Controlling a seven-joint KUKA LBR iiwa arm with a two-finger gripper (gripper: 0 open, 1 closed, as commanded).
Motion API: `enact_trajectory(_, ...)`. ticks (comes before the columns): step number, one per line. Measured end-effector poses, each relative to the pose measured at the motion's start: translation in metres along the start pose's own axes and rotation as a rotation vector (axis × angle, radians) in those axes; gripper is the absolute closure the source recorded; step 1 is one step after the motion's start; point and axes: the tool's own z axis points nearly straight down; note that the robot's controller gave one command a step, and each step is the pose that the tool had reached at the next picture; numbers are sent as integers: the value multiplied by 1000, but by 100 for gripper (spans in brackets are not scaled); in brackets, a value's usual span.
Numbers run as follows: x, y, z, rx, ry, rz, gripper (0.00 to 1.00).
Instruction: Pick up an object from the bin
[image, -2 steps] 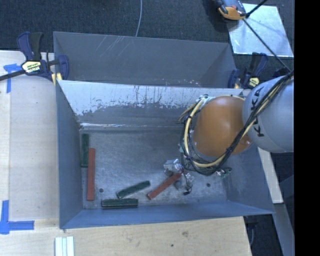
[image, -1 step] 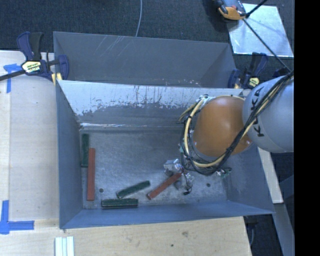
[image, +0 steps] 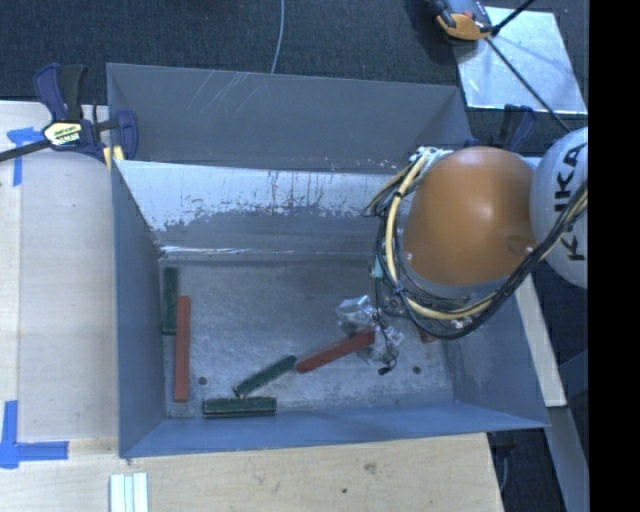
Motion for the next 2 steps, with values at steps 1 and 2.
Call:
enact_trajectory(1, 0, 0, 0, 0, 0, 1, 100)
enact_trajectory(2, -9, -2, -55, -3, 3, -5, 100)
